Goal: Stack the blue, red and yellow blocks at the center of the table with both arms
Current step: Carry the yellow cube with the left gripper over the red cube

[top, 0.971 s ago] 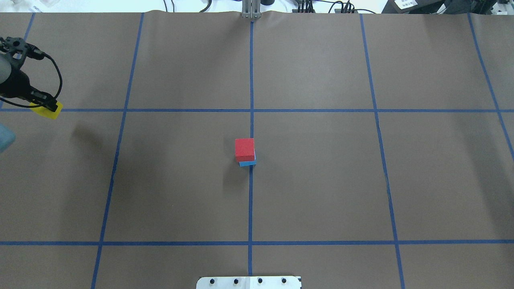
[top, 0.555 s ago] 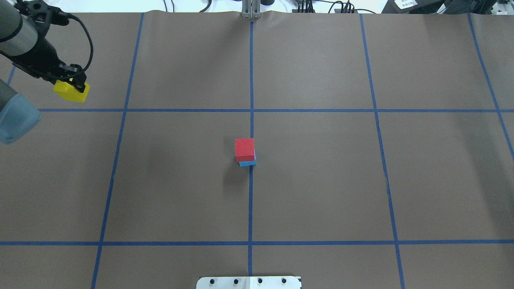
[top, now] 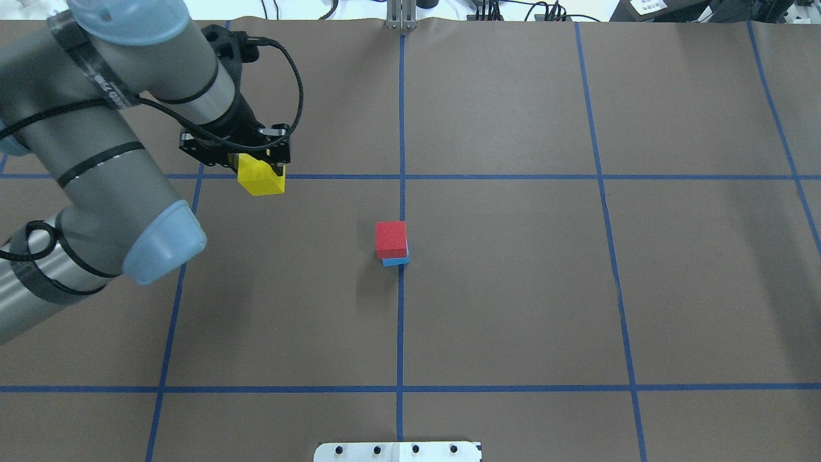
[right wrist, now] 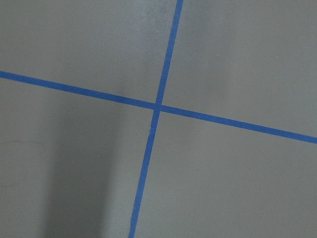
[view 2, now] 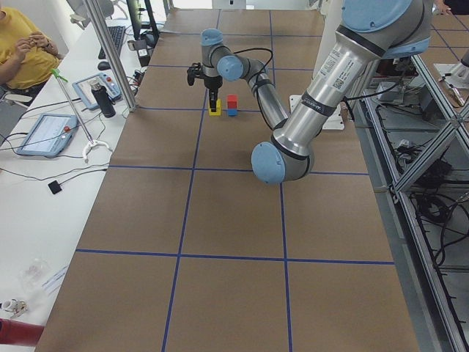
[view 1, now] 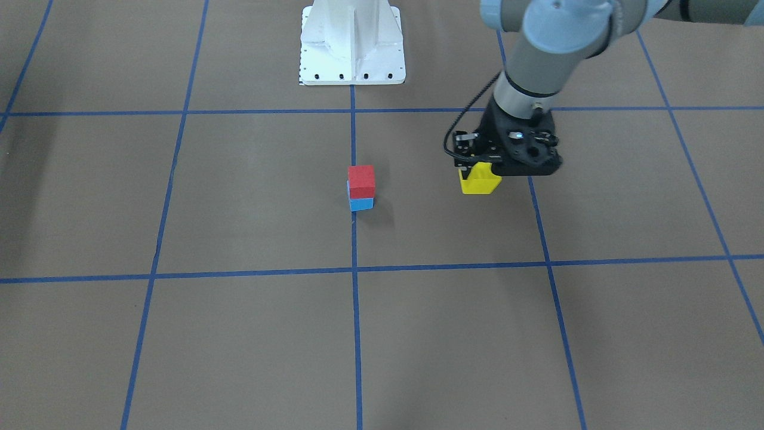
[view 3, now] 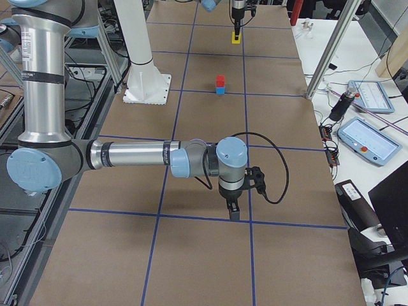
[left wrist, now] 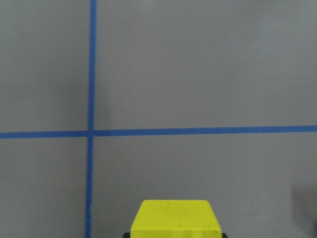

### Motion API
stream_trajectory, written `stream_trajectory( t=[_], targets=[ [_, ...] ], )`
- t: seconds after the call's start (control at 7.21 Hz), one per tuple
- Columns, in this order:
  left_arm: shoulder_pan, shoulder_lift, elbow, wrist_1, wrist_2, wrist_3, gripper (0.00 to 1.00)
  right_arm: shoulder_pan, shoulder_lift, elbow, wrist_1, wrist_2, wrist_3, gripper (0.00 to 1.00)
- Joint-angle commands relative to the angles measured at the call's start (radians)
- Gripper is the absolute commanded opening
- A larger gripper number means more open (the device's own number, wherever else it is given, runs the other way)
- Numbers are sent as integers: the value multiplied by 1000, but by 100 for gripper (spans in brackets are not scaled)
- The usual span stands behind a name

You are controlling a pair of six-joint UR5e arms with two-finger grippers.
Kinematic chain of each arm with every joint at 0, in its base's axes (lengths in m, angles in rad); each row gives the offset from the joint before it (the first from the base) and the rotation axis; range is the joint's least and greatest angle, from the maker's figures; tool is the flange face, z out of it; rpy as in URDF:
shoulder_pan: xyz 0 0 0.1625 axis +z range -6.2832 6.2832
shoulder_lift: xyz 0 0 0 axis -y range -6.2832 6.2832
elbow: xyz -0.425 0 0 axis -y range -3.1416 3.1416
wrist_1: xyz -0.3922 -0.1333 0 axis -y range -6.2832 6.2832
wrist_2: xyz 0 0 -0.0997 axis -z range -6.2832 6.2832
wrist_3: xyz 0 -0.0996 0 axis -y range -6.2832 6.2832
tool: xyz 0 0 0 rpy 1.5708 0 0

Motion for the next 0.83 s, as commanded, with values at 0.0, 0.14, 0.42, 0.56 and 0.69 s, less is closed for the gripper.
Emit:
stream_trajectory(
  t=[0.0,0.14,0.42,0.56,0.69],
  targets=[
    [115,-137,53,2,46,-175,0,1,-3,0,0,1,0,100],
    [166,-174,79,2,99,-217,0,2,-3,0,-2,1,0,100],
    [191,-217,140,2,130,-248,0,0,-6,2,-2,1,0,100],
    [208,-228,162,1,156,-251,0,1,-9,3,-2,3,0,100],
    [225,-237,176,2,181,-251,0,2,-12,3,-2,9,0,100]
  ],
)
